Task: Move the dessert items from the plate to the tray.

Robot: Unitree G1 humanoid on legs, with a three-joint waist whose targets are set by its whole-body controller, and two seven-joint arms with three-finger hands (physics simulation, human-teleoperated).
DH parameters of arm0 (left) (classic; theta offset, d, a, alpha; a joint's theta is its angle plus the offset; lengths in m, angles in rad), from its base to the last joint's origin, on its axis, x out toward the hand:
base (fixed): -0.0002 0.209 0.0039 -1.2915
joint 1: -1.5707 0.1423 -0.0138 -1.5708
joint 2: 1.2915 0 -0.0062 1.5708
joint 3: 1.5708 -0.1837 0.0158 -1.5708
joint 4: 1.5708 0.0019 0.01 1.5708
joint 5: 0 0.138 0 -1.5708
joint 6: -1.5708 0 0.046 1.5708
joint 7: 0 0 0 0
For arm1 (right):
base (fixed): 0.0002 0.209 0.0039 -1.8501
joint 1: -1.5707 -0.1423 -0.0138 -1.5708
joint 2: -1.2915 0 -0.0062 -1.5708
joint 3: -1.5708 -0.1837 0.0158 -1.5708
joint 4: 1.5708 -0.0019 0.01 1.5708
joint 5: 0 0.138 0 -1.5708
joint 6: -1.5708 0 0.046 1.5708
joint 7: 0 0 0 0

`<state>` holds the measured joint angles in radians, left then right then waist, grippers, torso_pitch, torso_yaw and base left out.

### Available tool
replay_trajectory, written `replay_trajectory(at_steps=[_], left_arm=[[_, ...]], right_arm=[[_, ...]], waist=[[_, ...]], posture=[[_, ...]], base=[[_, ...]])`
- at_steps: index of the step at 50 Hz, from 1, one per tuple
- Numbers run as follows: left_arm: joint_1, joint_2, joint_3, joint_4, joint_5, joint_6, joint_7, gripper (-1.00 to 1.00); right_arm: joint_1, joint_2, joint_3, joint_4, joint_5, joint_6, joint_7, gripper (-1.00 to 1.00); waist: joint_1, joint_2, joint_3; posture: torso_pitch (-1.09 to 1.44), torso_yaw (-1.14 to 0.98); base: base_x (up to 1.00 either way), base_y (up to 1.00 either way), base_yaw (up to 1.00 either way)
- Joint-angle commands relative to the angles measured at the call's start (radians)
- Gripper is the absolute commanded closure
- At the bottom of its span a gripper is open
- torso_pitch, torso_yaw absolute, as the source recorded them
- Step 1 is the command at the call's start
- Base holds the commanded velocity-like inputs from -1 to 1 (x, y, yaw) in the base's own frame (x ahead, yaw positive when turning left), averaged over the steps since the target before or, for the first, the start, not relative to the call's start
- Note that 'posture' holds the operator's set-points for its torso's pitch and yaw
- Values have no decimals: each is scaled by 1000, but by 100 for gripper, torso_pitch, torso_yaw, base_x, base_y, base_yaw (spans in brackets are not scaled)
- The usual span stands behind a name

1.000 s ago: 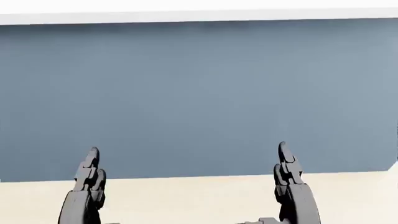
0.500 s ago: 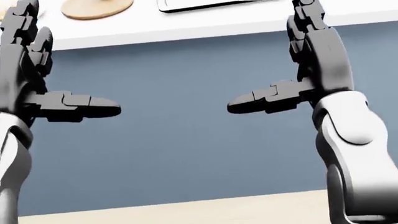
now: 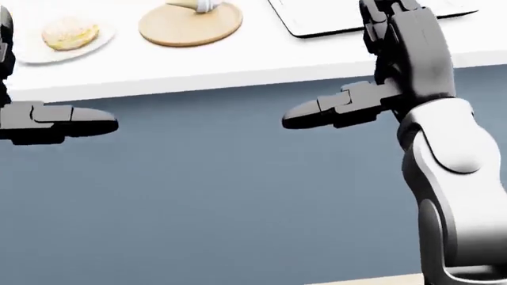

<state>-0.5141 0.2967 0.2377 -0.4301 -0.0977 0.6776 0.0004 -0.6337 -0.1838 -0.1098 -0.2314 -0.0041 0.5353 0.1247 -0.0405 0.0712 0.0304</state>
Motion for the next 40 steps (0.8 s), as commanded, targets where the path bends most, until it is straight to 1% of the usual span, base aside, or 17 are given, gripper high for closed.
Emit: replay_trajectory(at_steps=[1,4,11,14,20,21,23,24,25,27,29,31,32,33,35,37,40], left_arm=[[-6,14,23,-31,-1,2,8,-100],[-1,15,32,-57,-16,15,11,-100],[0,18,28,-46,-11,12,9,-100],[1,24,30,-58,-11,23,6,-100],[-3,28,31,-59,-11,25,2,-100],[-3,28,31,-58,-10,26,2,-100],[-6,29,34,-61,-12,31,2,-100],[-6,30,33,-64,-10,33,3,-100],[-7,31,32,-66,-10,35,2,-100],[-8,30,34,-66,-12,33,2,-100],[-7,29,32,-66,-11,31,3,-100],[-4,29,31,-68,-11,30,2,-100],[-2,28,33,-70,-12,30,2,-100],[1,28,33,-72,-12,29,1,-100],[2,29,33,-74,-11,31,-1,-100],[-2,30,35,-77,-12,36,-1,-100],[6,32,36,-80,-9,33,-7,-100]], right_arm=[[-11,3,7,-14,3,-15,3,-100],[-16,4,6,-39,8,5,2,-100],[-26,-6,16,-71,-19,70,17,-100],[-41,-6,19,-69,-35,73,17,-100],[-59,-4,16,-76,-45,93,31,-100],[-64,-5,14,-78,-44,98,33,-100],[-73,-10,17,-83,-45,103,41,-100],[-76,-12,19,-82,-47,99,46,-100],[-78,-10,19,-83,-46,100,49,-100],[-80,-7,15,-84,-41,96,50,-100],[-76,-6,18,-83,-41,92,52,-100],[-79,-6,15,-90,-37,97,52,-100],[-78,-8,15,-93,-37,98,52,-100],[-75,-5,10,-98,-32,99,49,-100],[-71,-10,15,-98,-45,113,44,-100],[-73,-12,15,-110,-50,119,43,-100],[-71,-16,23,-116,-70,132,50,-100]], waist=[[12,46,-32],[27,18,-1],[53,-53,7],[34,-25,-12],[26,-77,-15],[34,-36,-13],[38,-66,-17],[44,-93,1],[45,-105,-9],[36,-95,-21],[16,-65,6],[14,-13,17],[21,40,-2],[23,48,-10],[29,22,22],[27,15,-16],[34,-10,-4]], posture=[[0,0],[0,0],[0,0],[0,0],[0,0],[0,0],[0,0],[0,0],[0,0],[0,0],[0,0],[0,0],[0,0],[0,0],[0,0],[0,0],[0,0]], base=[[43,62,0],[42,62,0],[41,57,0],[4,3,0],[0,0,0],[0,0,0],[0,0,0],[0,0,0],[5,0,0],[13,0,0],[28,0,0],[40,2,0],[40,2,0],[41,2,0],[23,1,0],[0,0,0],[0,0,0]])
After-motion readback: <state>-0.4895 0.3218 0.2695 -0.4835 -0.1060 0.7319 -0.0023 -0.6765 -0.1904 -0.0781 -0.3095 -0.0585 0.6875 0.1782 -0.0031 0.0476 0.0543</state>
